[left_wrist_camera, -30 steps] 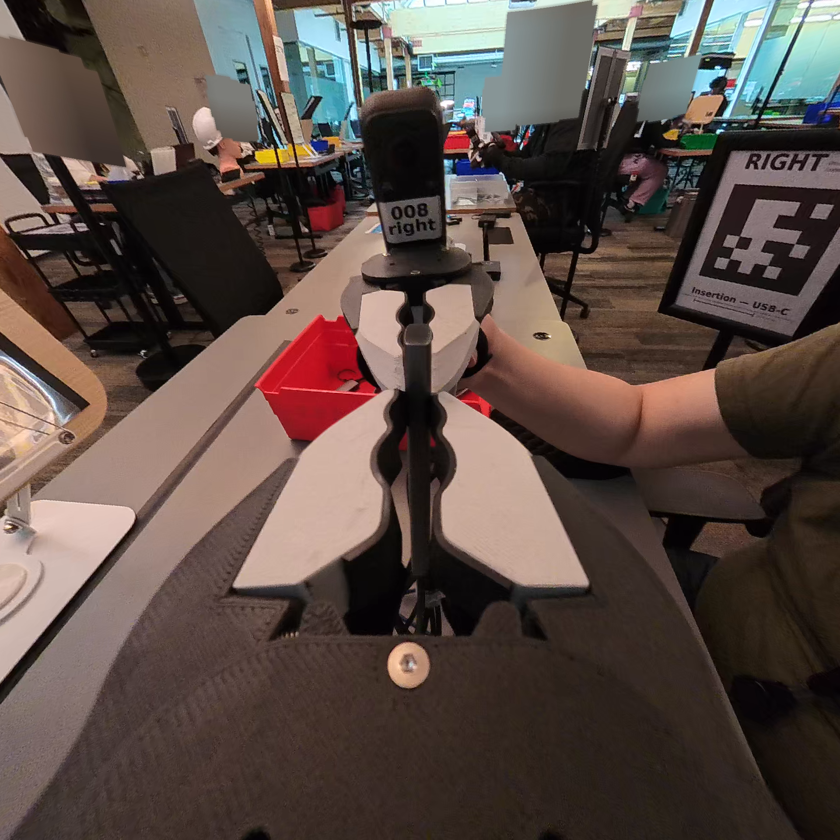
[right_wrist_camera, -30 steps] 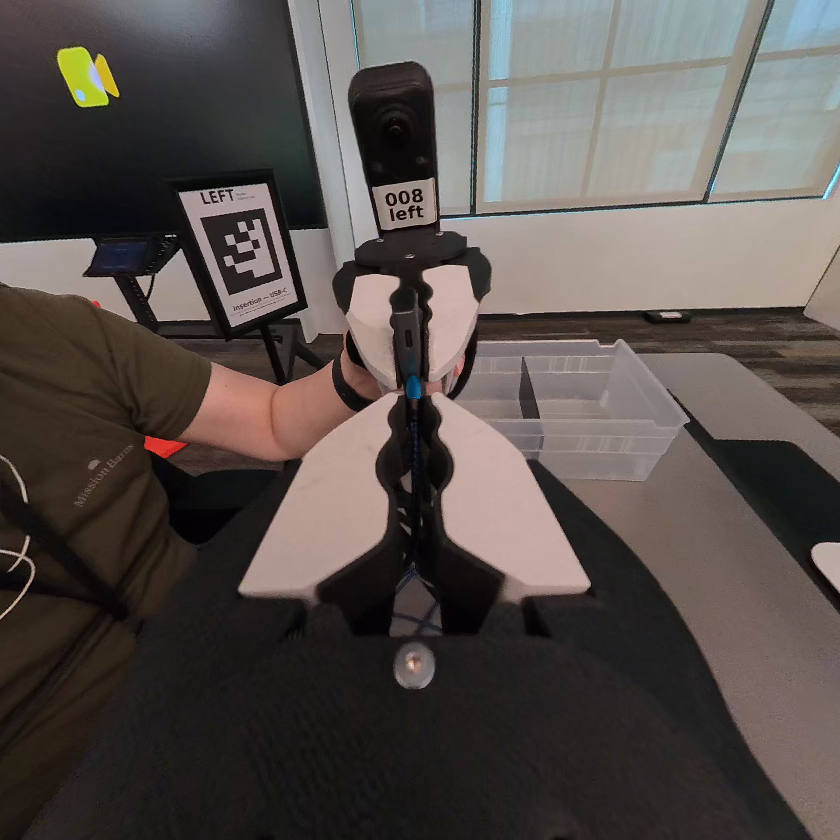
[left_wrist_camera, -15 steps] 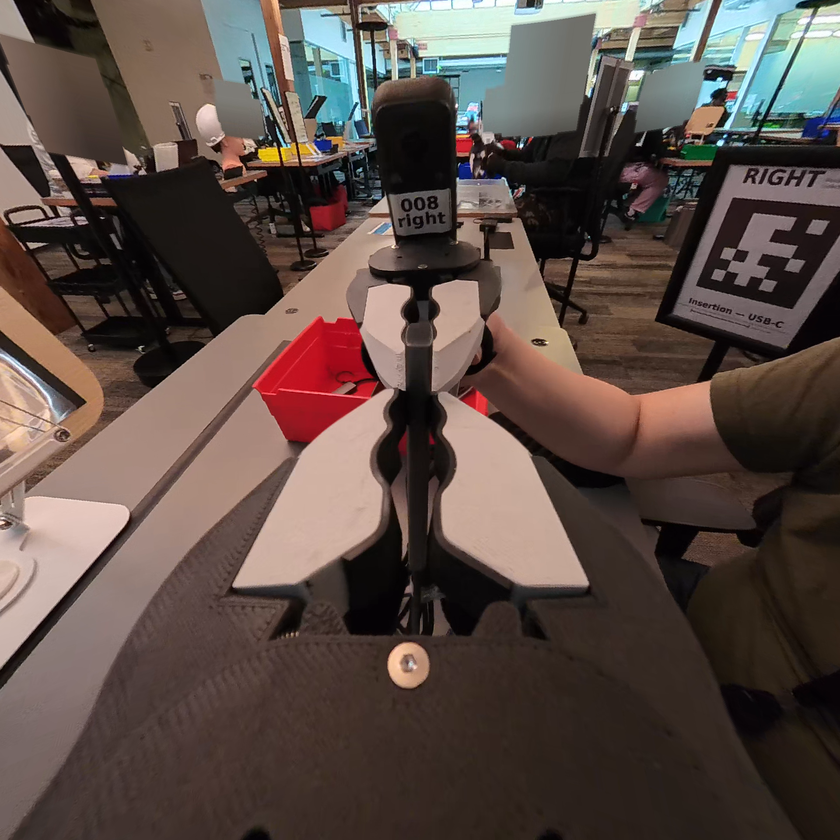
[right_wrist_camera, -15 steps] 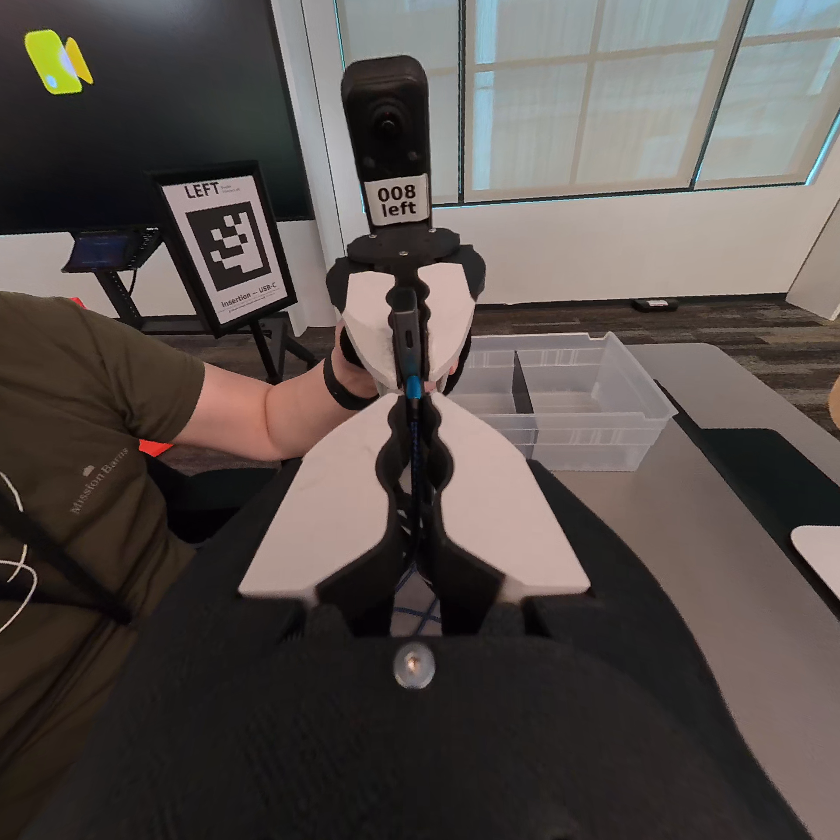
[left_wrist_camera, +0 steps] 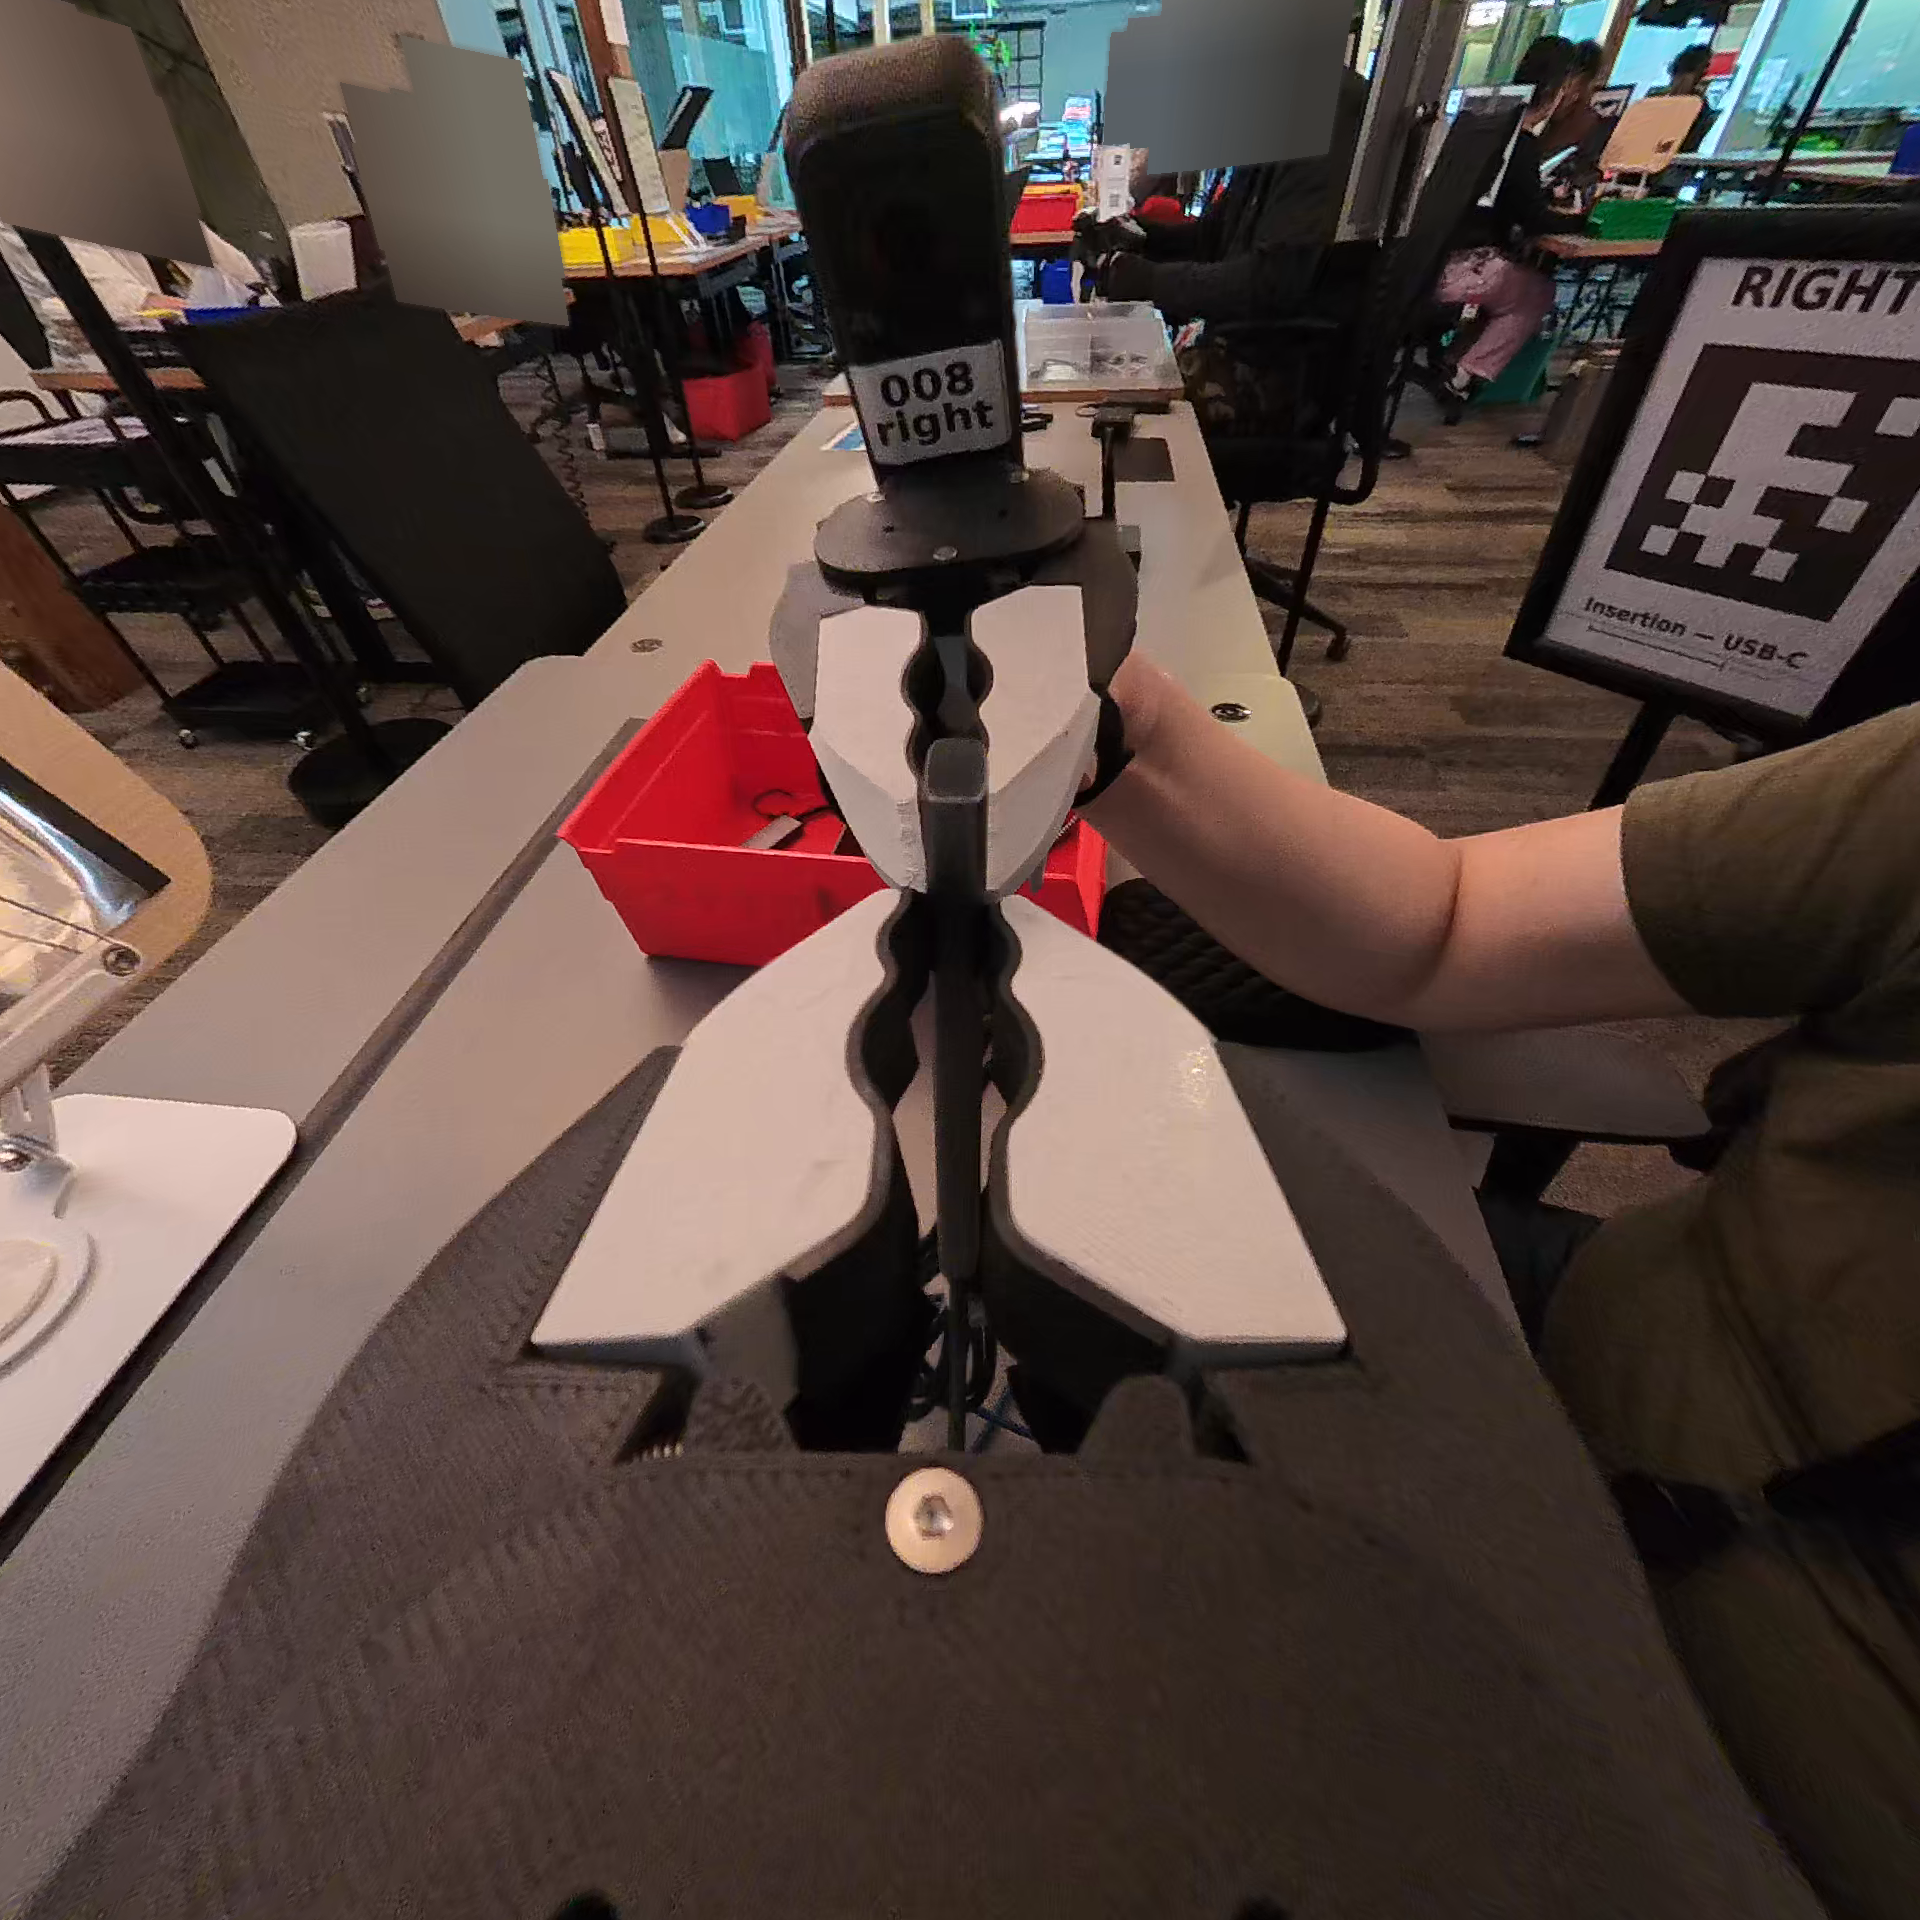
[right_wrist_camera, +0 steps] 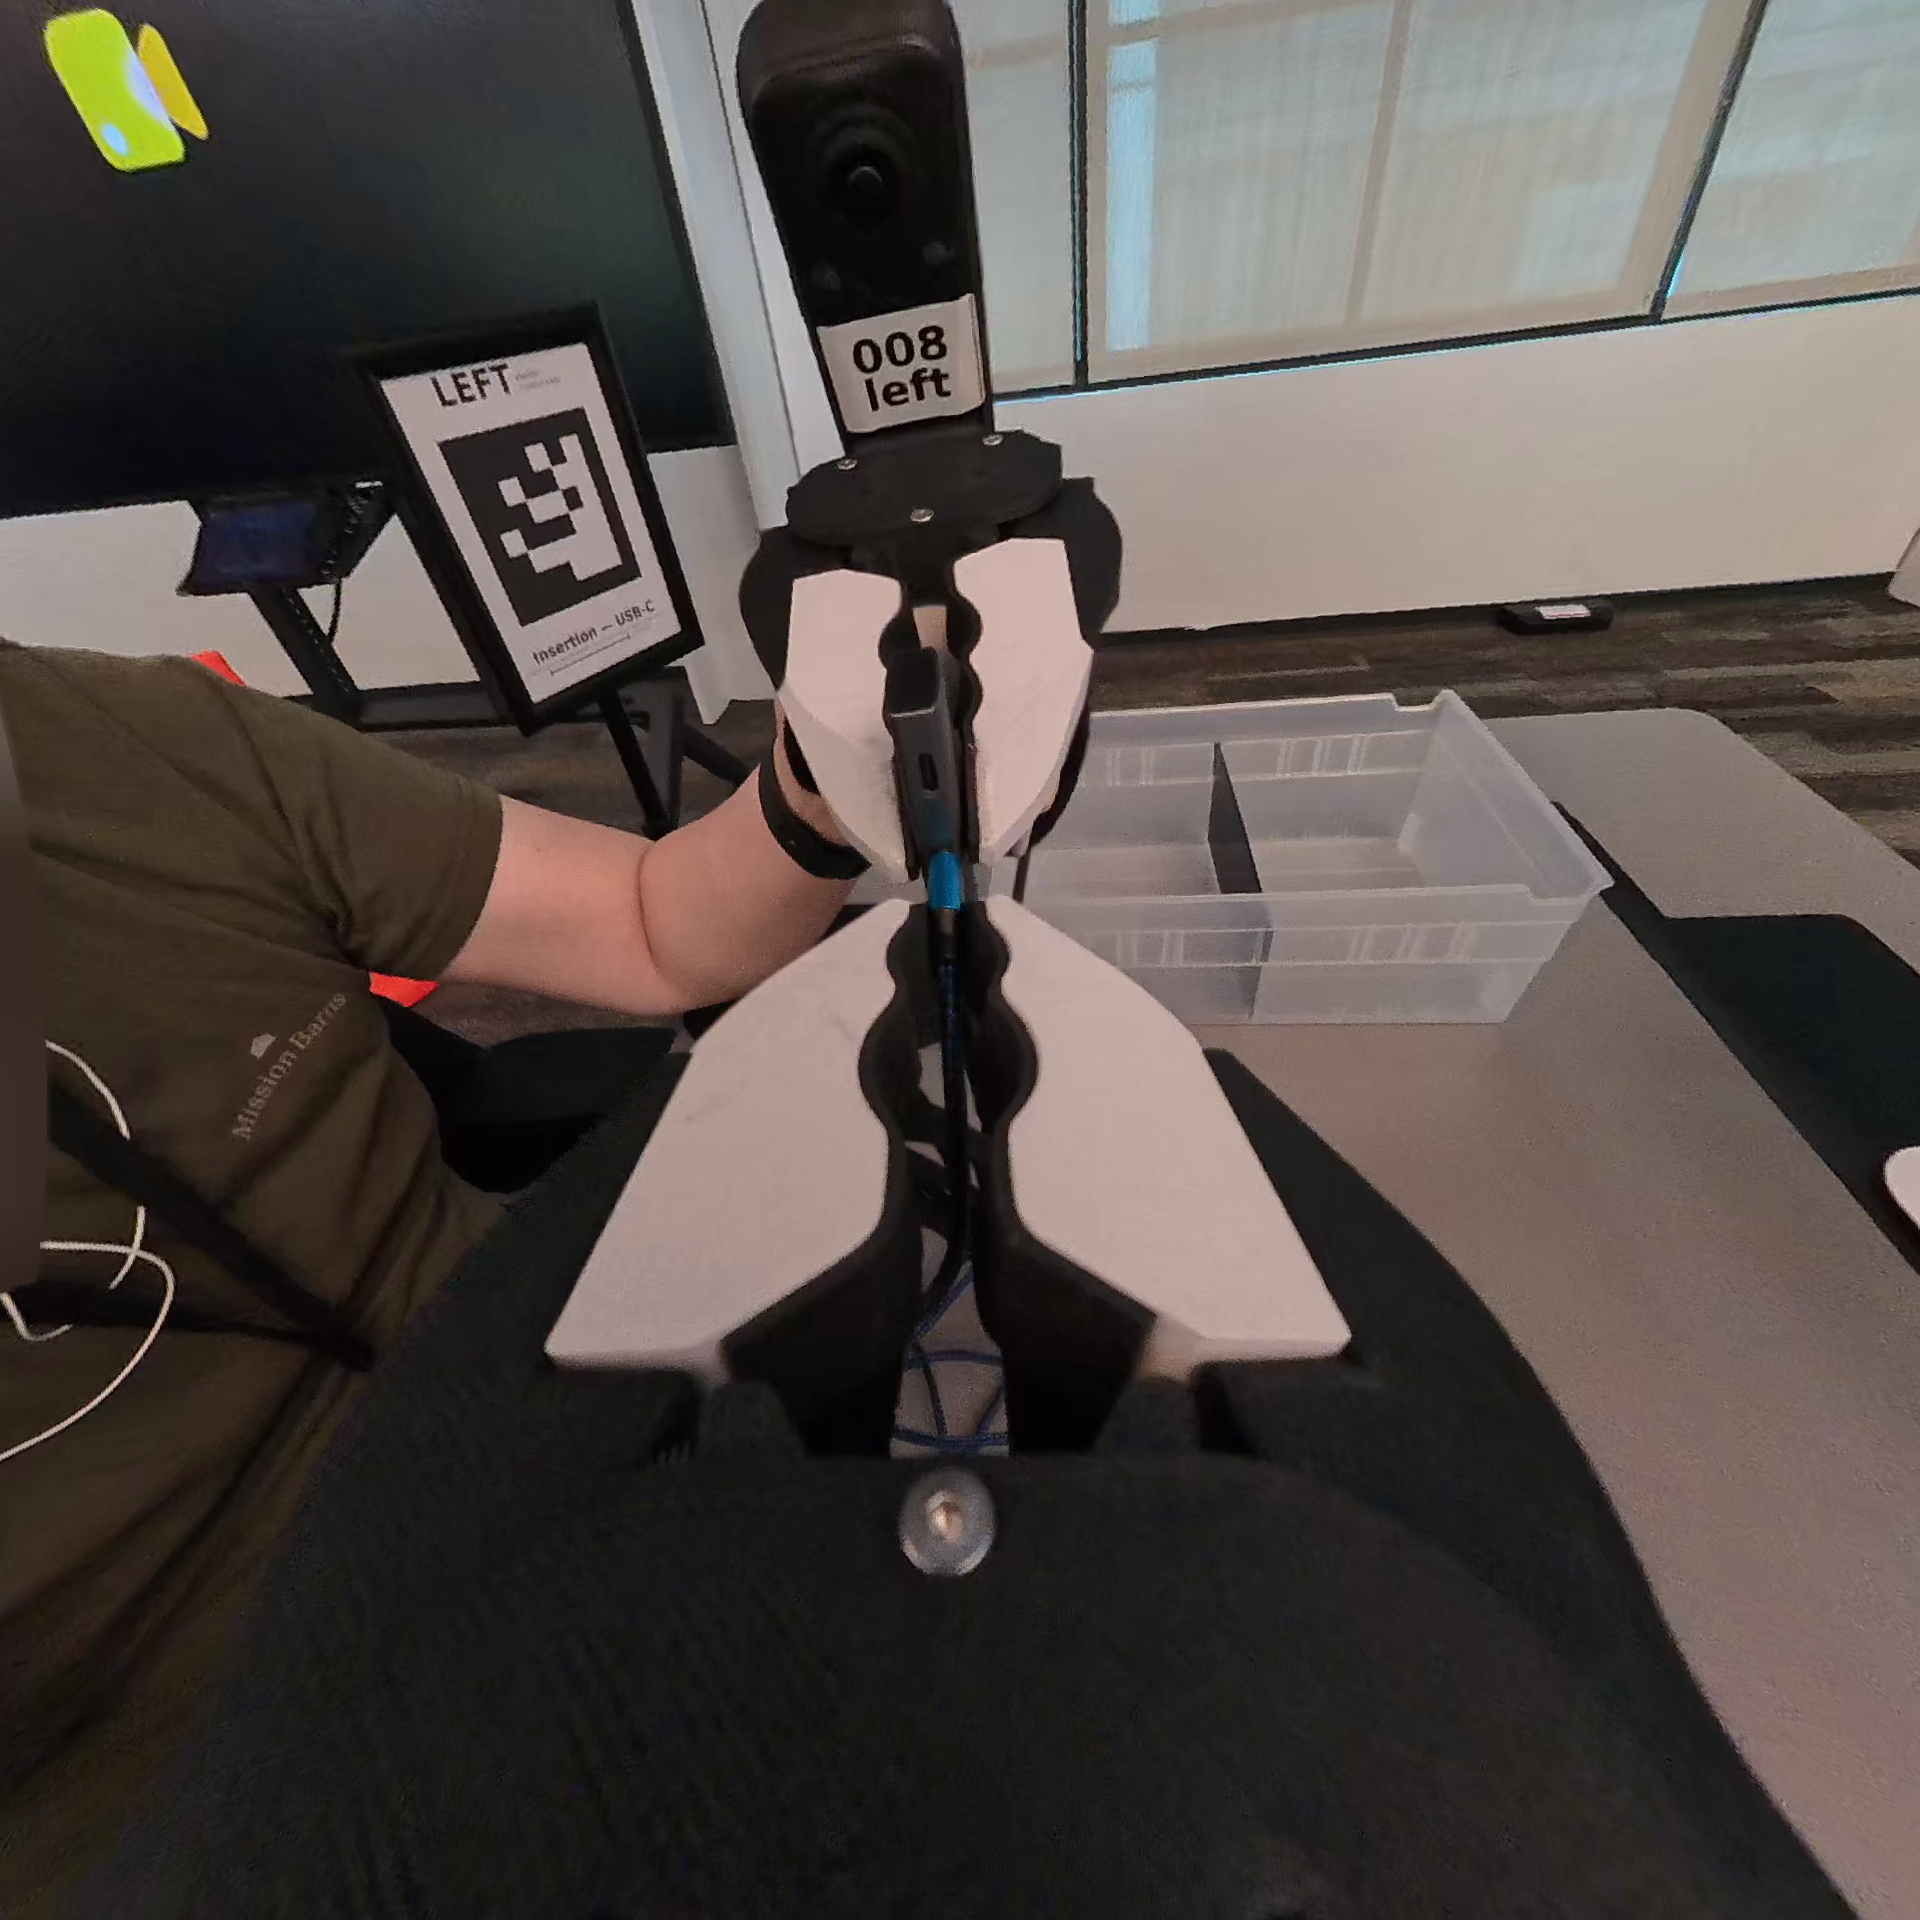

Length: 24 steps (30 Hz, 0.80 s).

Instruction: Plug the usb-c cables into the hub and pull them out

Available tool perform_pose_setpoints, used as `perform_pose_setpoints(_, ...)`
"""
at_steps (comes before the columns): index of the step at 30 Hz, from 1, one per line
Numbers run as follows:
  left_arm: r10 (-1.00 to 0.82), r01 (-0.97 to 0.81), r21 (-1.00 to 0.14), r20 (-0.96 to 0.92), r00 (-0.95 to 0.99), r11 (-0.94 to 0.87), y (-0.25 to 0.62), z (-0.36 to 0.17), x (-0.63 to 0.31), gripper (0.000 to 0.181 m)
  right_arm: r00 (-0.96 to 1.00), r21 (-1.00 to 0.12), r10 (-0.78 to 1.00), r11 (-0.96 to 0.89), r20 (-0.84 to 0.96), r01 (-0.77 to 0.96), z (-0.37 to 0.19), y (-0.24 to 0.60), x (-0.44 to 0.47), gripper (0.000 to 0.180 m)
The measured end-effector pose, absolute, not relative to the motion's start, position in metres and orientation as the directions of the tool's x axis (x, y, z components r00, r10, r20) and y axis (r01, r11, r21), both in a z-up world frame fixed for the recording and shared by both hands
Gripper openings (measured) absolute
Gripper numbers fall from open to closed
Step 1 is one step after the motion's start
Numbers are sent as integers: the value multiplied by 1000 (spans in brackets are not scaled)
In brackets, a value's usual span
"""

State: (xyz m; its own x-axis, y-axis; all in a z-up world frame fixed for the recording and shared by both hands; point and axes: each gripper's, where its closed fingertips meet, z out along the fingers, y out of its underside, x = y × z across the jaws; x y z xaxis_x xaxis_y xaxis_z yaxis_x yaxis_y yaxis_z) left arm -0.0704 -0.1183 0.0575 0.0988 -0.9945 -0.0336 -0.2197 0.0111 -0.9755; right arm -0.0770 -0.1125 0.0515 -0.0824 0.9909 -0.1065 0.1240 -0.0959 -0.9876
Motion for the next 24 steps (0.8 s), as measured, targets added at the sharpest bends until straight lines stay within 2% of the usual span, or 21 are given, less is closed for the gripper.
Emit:
perform_pose_setpoints(3,-990,-227,-974,-42,131,11,-115,59,-76,10,-75,-986,992,-90,-101,138,50,-111,-73,7)
perform_pose_setpoints(4,-981,-178,-984,-41,191,6,-105,71,-93,10,-50,-991,992,-112,-116,72,62,-104,-56,7)
perform_pose_setpoints(6,-975,78,-997,41,217,-25,-101,118,-142,10,-25,-974,988,-153,-150,-169,103,-95,1,6)
perform_pose_setpoints(7,-974,160,-987,38,222,-2,-104,135,-162,10,39,-976,993,-105,-115,-193,110,-92,21,6)
perform_pose_setpoints(9,-962,121,-991,-19,274,54,-107,140,-176,10,64,-983,995,-63,-75,-170,117,-100,30,6)
perform_pose_setpoints(15,-950,40,-998,-30,309,44,-104,129,-172,10,250,-999,967,-51,-44,20,95,-84,31,6)
perform_pose_setpoints(17,-949,53,-997,-34,314,54,-106,133,-175,10,277,-998,960,-56,-49,17,95,-81,39,6)
perform_pose_setpoints(19,-948,74,-996,-25,318,51,-107,137,-179,10,307,-992,951,-79,-44,102,81,-78,41,6)
perform_pose_setpoints(21,-949,81,-996,-18,316,46,-107,138,-182,10,283,-955,957,-140,-62,263,49,-80,29,6)
perform_pose_setpoints(24,-949,84,-996,-8,314,37,-104,136,-184,10,128,-881,985,-162,-116,445,3,-93,-18,6)
